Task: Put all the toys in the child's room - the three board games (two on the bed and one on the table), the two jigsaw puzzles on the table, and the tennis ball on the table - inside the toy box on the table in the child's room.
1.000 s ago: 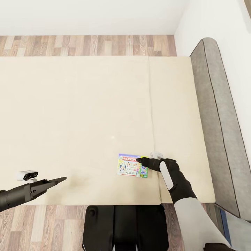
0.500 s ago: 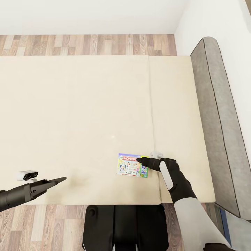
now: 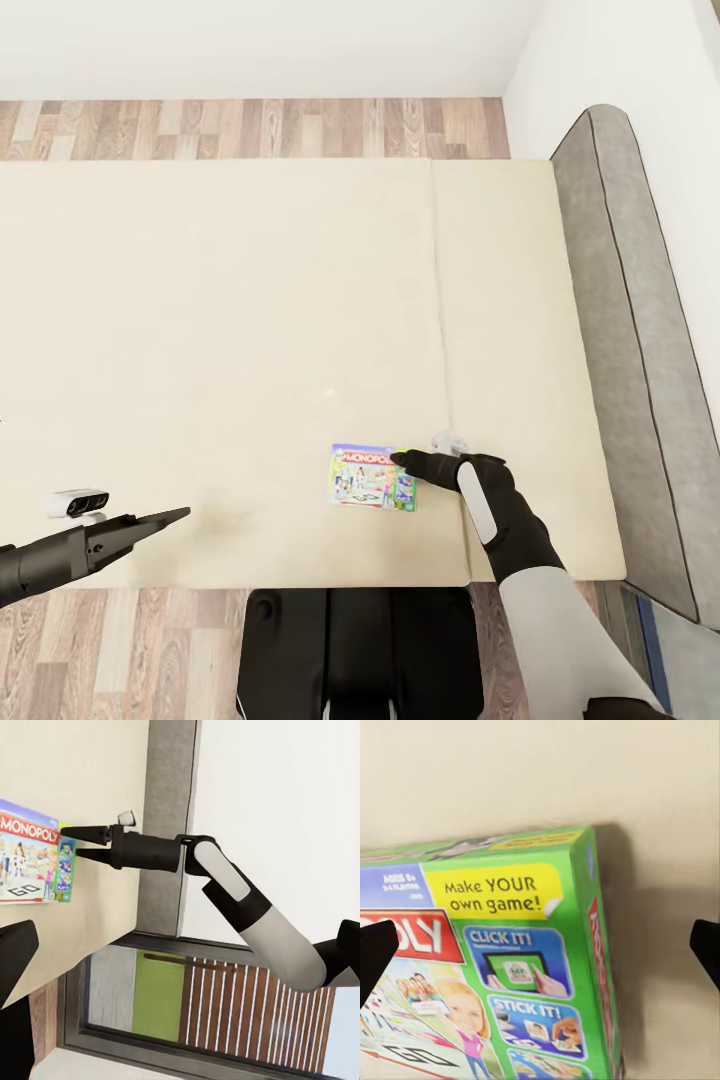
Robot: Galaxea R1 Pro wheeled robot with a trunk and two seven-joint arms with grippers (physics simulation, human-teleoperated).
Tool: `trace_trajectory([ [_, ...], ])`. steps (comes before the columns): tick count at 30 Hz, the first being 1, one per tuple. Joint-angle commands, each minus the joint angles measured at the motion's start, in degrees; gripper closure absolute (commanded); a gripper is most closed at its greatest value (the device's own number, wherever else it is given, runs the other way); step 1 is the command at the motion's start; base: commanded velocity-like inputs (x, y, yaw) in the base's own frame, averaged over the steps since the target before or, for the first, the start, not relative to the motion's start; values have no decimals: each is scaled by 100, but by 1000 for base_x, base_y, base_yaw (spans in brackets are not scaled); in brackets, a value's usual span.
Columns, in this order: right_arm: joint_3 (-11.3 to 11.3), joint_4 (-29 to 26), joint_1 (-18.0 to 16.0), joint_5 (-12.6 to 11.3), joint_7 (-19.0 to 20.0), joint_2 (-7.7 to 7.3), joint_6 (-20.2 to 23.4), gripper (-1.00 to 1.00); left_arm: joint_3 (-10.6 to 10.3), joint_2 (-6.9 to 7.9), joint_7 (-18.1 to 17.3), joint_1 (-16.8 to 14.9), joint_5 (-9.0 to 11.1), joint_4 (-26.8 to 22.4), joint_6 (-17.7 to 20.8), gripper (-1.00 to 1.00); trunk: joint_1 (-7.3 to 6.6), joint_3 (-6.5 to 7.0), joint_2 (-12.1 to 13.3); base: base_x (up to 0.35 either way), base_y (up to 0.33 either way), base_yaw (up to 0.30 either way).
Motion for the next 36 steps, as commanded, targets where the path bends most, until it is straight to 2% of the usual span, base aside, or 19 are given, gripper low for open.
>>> trace_trajectory([
  [1, -25, 40, 0, 14, 33, 7, 37, -100, -1, 2, -23, -3, -4, -1, 61, -100, 5, -6, -7, 0, 24, 0],
  [36, -25, 31, 0, 11, 39, 7, 45, -100, -1, 2, -23, -4, -4, 4, 61, -100, 5, -6, -7, 0, 33, 11],
])
